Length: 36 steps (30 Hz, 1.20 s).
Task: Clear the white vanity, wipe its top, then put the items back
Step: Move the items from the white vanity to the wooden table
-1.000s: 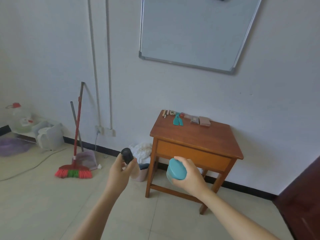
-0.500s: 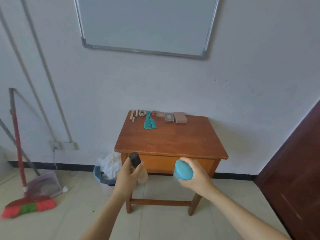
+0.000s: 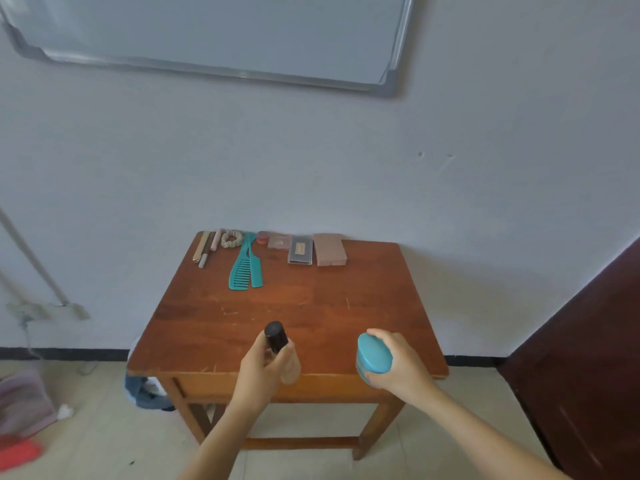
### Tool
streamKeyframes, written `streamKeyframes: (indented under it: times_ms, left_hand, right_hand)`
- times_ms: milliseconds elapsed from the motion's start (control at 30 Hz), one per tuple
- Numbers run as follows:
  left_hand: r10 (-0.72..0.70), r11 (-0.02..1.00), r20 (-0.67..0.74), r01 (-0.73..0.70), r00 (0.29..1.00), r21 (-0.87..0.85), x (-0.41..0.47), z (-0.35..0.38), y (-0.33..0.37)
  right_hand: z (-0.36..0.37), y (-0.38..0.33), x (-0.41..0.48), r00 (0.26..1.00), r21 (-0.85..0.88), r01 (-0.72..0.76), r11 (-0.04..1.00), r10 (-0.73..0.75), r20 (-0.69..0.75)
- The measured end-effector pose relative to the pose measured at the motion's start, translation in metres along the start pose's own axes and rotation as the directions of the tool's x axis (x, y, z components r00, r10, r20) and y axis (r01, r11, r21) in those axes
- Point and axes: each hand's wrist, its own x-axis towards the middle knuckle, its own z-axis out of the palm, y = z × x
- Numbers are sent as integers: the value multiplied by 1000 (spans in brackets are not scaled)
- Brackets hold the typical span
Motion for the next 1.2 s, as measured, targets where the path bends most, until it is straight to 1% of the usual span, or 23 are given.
streamKeyframes:
  times_ms: [200, 300, 400, 533, 633, 700, 800, 900, 1000, 1067, 1200]
  left_hand:
    - [25, 1000, 48, -25, 999, 7, 103, 38, 12]
    - [20, 1000, 121, -21, 992, 1, 147, 63, 18]
    - [45, 999, 223, -45, 974, -5, 185, 86, 27]
    - [44, 999, 277, -46, 960, 0, 210, 121, 24]
    - [41, 999, 306, -45, 951, 6, 229, 147, 24]
    - [47, 997, 314, -64, 948, 43, 246, 164, 27]
    - [63, 989, 303, -101, 951, 112, 277, 185, 33]
    - [12, 985, 244, -54, 970, 165, 308, 197, 36]
    - [-20, 986, 142, -5, 990, 169, 332, 207, 38]
    - [-22, 979, 98, 2, 995, 202, 344, 212, 36]
    - [-2, 967, 33, -7, 999, 256, 357, 212, 25]
  right_hand:
    - [-9, 12, 80, 998, 0, -64, 998, 64, -27]
    - [-22, 17, 112, 995, -21, -102, 995, 102, -13]
    - [-40, 23, 136, 991, -35, -129, 991, 128, -45]
    - [-52, 41, 154, 973, 4, -216, 976, 216, -80]
    - [-58, 62, 164, 970, 10, -234, 972, 234, -73]
    - [-67, 77, 173, 967, 8, -246, 969, 247, -58]
    - [-84, 96, 194, 963, 45, -256, 966, 259, -76]
    - [-98, 109, 227, 962, 111, -249, 962, 259, -82]
    - [-101, 116, 264, 985, 94, -161, 982, 166, -43]
    - [-97, 118, 289, 995, 84, -100, 991, 101, -6]
    - [-80, 118, 331, 999, 131, -40, 991, 38, 16]
